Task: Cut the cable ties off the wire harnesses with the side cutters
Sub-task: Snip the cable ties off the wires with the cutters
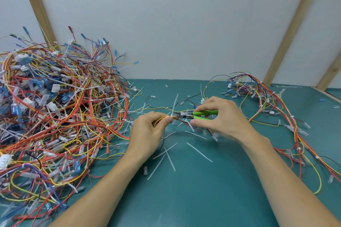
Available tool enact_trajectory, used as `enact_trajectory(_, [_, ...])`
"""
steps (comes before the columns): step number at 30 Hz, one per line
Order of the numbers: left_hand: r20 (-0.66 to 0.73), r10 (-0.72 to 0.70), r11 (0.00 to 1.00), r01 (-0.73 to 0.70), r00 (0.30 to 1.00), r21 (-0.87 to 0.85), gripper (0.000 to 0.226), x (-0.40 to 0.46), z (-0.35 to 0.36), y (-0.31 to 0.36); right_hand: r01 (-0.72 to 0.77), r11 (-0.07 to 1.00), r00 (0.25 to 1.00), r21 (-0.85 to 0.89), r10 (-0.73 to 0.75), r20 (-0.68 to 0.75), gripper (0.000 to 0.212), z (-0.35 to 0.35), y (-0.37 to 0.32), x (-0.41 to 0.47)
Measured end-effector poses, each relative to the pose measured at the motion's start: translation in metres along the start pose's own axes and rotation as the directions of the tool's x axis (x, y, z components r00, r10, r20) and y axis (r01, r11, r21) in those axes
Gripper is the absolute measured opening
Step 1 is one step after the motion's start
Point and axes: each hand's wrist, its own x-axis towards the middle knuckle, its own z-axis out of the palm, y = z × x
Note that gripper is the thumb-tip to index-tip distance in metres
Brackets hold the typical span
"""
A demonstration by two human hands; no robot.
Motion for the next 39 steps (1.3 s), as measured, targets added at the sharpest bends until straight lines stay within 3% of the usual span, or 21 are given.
enact_trajectory(13, [-0.011,0.082,0.992,-0.080,0.997,0.100,0.010,-0.0016,0.0011,-0.0015,-0.002,1.000,1.000,-0.013,0.002,0.007,0.037,0.0033,-0.0020,-0.0002])
enact_trajectory(23, [-0.020,0.078,0.994,-0.077,0.997,0.078,0.011,-0.0018,0.0006,-0.0015,0.006,1.000,1.000,-0.011,-0.007,-0.020,0.040,0.0043,-0.0041,-0.0013])
enact_trajectory(39, [-0.032,0.106,0.988,-0.102,0.994,0.114,0.009,-0.0021,0.0009,-0.0027,0.003,0.999,1.000,-0.035,-0.002,0.025,0.027,0.0029,-0.0092,-0.0030])
